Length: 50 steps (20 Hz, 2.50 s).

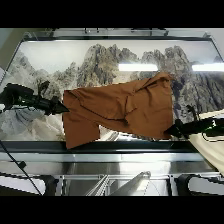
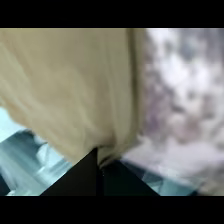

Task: Fold the shirts.

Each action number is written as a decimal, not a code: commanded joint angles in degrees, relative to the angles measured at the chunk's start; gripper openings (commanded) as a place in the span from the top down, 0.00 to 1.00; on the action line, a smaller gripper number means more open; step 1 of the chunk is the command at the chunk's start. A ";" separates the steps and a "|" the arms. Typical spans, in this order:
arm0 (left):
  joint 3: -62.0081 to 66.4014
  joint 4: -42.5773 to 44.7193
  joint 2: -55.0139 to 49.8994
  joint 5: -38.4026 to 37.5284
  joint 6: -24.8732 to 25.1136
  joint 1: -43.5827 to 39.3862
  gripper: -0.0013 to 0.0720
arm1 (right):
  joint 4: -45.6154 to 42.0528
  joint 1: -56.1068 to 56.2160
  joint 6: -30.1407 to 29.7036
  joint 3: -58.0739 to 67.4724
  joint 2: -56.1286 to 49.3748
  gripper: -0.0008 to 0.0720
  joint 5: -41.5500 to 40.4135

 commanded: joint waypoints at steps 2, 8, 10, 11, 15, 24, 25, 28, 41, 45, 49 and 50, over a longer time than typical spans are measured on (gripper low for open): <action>6.78 -10.51 5.31 9.01 0.72 1.62 0.96 | 16.90 0.26 -4.37 8.09 10.14 0.95 10.47; 26.53 -27.89 26.14 6.16 -0.07 2.14 0.95 | 48.00 -3.28 -11.13 31.41 31.19 0.95 0.74; 35.85 -29.88 30.64 2.67 -2.47 3.61 0.95 | 49.09 -6.12 -11.21 37.46 36.46 0.96 -6.99; 40.15 -29.81 32.92 0.35 -3.65 5.18 0.95 | 49.09 -7.80 -11.23 39.28 38.93 0.96 -10.38; 49.55 -29.20 40.35 -4.94 -5.75 18.67 0.95 | 47.21 -15.37 -10.78 41.20 46.66 0.96 -21.16; 37.88 -30.77 45.79 -1.55 -13.73 30.14 0.95 | 41.97 -16.72 -4.94 41.22 45.62 0.96 -18.56; 39.65 -30.77 45.86 -0.92 -13.40 30.14 0.95 | 41.97 -16.72 -5.46 41.33 46.16 0.96 -18.53; 49.20 -30.86 42.14 3.23 -13.35 30.12 0.95 | 42.01 -16.72 -5.44 41.46 46.88 0.96 -17.53; 43.15 -26.05 21.38 5.44 -7.13 -1.05 0.95 | 31.61 -0.98 -3.89 39.76 32.44 0.96 -1.55; 43.12 -24.50 29.03 8.63 -12.52 -4.92 0.96 | 25.66 -2.69 0.28 39.76 39.65 0.96 -1.36; 38.56 -21.88 46.58 8.55 -17.42 -4.96 0.95 | 23.74 -4.66 4.55 40.74 51.41 0.96 -2.75; 37.92 -21.62 49.79 8.02 -17.66 -4.94 0.95 | 23.45 -4.98 5.11 41.64 53.79 0.96 -3.23</action>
